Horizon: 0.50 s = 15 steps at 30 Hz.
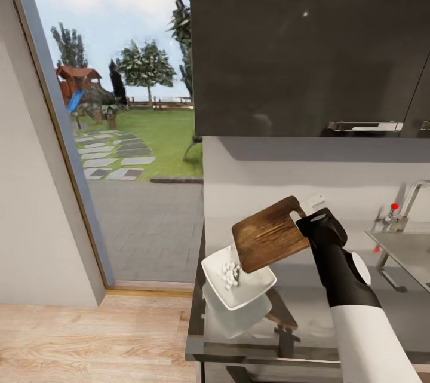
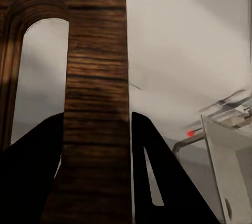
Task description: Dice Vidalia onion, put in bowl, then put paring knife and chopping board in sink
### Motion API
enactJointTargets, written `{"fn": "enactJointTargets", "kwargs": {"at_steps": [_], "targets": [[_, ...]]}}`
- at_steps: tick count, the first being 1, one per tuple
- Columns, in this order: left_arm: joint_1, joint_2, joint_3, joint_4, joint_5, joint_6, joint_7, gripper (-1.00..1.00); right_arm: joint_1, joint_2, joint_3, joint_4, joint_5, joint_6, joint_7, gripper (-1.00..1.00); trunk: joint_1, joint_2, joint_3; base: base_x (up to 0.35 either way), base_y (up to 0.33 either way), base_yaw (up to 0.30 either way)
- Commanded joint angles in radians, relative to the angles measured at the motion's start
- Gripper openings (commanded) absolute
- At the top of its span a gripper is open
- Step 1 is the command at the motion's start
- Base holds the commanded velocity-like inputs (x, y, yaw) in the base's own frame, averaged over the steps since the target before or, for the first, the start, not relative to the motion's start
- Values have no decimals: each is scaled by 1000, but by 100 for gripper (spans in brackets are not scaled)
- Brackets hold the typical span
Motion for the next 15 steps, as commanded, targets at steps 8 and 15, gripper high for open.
{"fn": "enactJointTargets", "kwargs": {"at_steps": [8, 15], "targets": [[-2, -1, -9, 4, 7, -6, 1, 100, -1, -83, -308, -55, -126, -9, 420, -100, 0, -2, -2, 0, 0, 0], [-2, -1, -9, 4, 7, 3, 1, 100, -1, -129, -719, 37, -173, -160, 658, -100, 0, -2, -2, 0, 0, 0]]}}
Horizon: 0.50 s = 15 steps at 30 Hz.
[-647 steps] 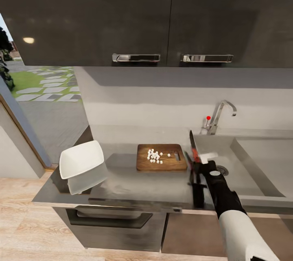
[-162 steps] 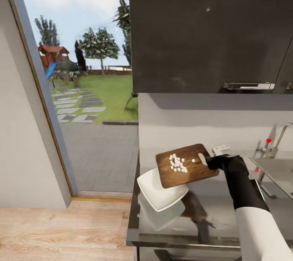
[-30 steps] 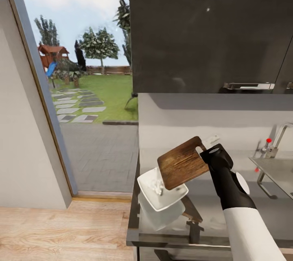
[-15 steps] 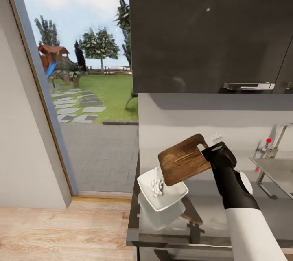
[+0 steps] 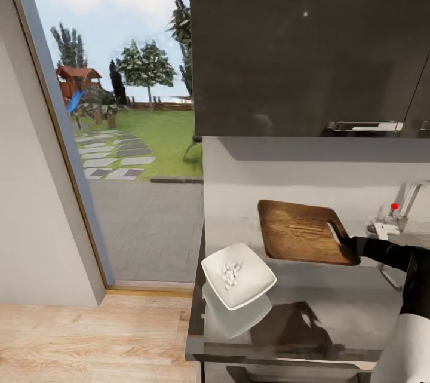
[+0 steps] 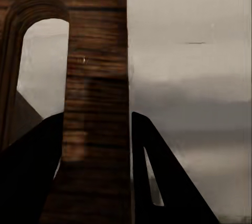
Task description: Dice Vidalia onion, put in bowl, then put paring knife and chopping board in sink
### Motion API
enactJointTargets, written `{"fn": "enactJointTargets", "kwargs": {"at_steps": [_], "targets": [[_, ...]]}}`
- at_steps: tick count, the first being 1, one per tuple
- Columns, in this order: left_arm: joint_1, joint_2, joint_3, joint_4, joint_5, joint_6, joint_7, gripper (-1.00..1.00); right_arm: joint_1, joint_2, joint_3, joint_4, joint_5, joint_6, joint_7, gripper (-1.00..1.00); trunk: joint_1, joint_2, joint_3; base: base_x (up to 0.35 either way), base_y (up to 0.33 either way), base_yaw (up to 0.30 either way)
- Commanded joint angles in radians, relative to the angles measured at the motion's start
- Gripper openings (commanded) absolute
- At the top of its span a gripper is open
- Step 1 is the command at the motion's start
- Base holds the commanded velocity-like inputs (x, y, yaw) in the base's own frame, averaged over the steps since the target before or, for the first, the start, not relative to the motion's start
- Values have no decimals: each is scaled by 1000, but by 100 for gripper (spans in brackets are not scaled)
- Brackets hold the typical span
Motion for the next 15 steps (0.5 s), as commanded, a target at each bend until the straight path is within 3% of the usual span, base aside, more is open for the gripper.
{"fn": "enactJointTargets", "kwargs": {"at_steps": [1, 5, 8, 15], "targets": [[-2, -1, -9, 4, 7, 1, 1, 100, -2, 0, -30, 24, -4, -28, 17, -100, 0, -2, -2, 0, 0, 0], [-2, 0, -9, 4, 7, 16, 1, 100, -2, 5, -75, 72, -3, -124, 26, -100, 0, -2, -2, 0, 0, 0], [-2, 0, -9, 4, 7, 18, 1, 100, -2, 6, -89, 120, -3, -140, 26, -100, 0, -2, -2, 0, 0, 0], [-2, 1, -9, 4, 7, 17, 1, 100, -2, 0, -179, 148, -2, -144, 26, -100, 0, -2, -2, 0, 0, 0]]}}
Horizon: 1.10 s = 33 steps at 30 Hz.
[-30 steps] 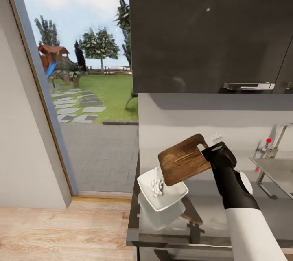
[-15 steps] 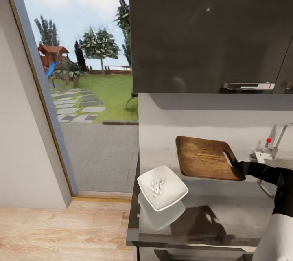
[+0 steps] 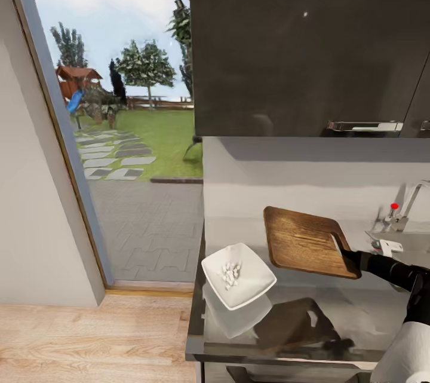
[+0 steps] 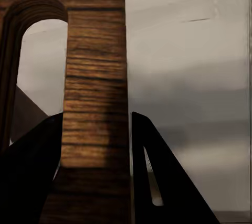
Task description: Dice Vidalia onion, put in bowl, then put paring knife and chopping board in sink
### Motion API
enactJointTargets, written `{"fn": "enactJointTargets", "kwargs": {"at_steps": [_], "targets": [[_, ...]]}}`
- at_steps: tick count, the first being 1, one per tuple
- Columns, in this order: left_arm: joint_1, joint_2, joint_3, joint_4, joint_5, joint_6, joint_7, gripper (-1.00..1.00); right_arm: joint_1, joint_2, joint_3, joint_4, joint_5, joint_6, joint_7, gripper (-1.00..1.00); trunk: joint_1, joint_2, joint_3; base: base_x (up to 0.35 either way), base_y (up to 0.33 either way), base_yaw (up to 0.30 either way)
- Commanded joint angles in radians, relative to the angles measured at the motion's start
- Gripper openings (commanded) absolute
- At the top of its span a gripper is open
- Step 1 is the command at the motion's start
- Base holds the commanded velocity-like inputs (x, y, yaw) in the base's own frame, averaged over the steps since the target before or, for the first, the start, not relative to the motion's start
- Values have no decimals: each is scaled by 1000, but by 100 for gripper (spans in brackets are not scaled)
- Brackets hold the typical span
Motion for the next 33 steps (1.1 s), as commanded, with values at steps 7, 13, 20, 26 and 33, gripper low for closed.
{"fn": "enactJointTargets", "kwargs": {"at_steps": [7, 13, 20, 26, 33], "targets": [[-2, -1, -9, 4, 7, -6, 1, 100, -2, 0, -26, -6, -5, 20, 5, -100, 1, -2, -2, -1, -5, 0], [-2, -2, -9, 4, 7, -6, 1, 100, -2, 1, -28, -7, -5, 22, -48, -100, 1, -2, -2, -86, -219, 0], [-2, -2, -9, 4, 7, -6, 1, 100, -2, 4, -28, -7, -5, 22, -92, -100, 1, -2, -2, -117, -292, 0], [-2, -2, -9, 4, 6, -6, 1, 100, -2, 5, -28, -7, -5, 22, -105, -100, 1, -2, -2, -104, -303, 0], [-2, -2, -9, 4, 6, -6, 1, 100, -2, 7, -25, -7, -5, 20, -127, -100, 1, -2, -2, -100, -304, 0]]}}
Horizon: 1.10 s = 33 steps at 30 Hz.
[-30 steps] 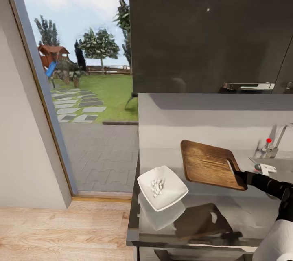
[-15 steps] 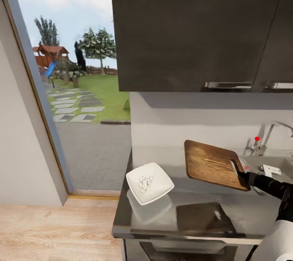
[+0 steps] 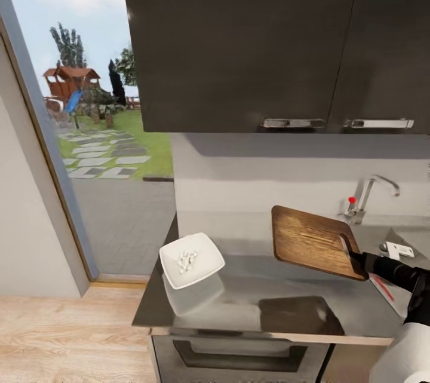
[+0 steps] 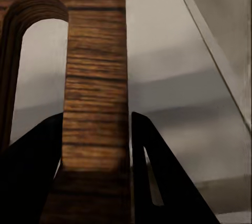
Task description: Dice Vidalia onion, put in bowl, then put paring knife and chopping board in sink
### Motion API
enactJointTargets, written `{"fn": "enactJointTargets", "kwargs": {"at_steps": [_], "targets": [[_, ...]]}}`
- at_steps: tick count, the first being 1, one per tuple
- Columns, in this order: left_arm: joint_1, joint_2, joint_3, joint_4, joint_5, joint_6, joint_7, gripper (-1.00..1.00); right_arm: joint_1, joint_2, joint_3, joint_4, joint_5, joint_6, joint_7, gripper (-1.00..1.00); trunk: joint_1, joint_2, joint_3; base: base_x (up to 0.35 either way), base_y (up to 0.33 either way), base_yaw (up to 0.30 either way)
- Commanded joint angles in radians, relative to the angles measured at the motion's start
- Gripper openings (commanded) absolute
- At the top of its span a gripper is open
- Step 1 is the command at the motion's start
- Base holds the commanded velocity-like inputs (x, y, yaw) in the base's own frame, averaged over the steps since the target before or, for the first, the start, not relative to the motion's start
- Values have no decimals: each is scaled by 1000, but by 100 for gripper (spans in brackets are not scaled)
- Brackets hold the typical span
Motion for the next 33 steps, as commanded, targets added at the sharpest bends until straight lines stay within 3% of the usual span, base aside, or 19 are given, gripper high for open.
{"fn": "enactJointTargets", "kwargs": {"at_steps": [1, 18, 24, 26, 29, 32, 33], "targets": [[-2, -1, -9, 4, 6, -7, 1, 100, -2, 0, -2, -1, 3, 7, 6, -100, 0, -2, -2, -99, -304, 0], [-2, -1, -9, 4, 6, -7, 1, 100, -2, 6, 1, 0, 3, 2, -23, -100, 0, -2, -2, -59, -306, 0], [-2, 1, -9, 4, 7, -7, 1, 100, -2, 11, 3, 6, -2, 0, -248, -100, 0, -2, -2, 0, -244, 0], [-2, 1, -9, 4, 7, -7, 1, 100, -2, 12, 4, 8, -3, 0, -295, -100, 0, -2, -2, 0, -52, 0], [-2, 1, -9, 4, 7, -7, 1, 100, -2, 29, 2, 10, -17, 1, -410, -100, 0, -2, -2, 0, -16, 0], [-2, 1, -9, 4, 7, -7, 1, 100, -2, 38, 3, 10, -92, 1, -540, -100, 0, -2, -2, 0, -4, 0], [-2, 1, -9, 4, 7, -7, 1, 100, -2, 42, 5, 10, -156, 1, -631, -100, 0, -2, -2, 0, -1, 0]]}}
